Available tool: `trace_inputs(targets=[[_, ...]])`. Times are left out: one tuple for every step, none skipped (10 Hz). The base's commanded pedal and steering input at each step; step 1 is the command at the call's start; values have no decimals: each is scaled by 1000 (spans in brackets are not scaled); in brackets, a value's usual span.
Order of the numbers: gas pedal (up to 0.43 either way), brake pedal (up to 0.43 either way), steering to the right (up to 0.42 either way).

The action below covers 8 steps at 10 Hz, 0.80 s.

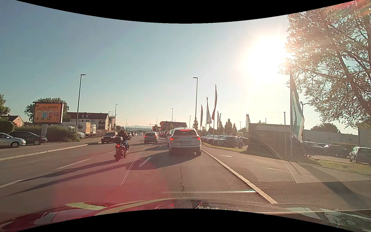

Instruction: Follow the waypoints while adhering to traffic rules and regulations

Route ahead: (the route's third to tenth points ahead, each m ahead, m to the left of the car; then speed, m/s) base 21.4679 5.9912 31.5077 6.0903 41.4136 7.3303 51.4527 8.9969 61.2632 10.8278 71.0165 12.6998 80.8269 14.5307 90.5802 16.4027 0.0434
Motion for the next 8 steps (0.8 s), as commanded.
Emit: trace_inputs(targets=[[0, 220, -4], [0, 232, -4], [0, 238, -4], [0, 238, -4], [0, 244, -4], [0, 244, -4], [0, 250, -4], [0, 250, -4]])
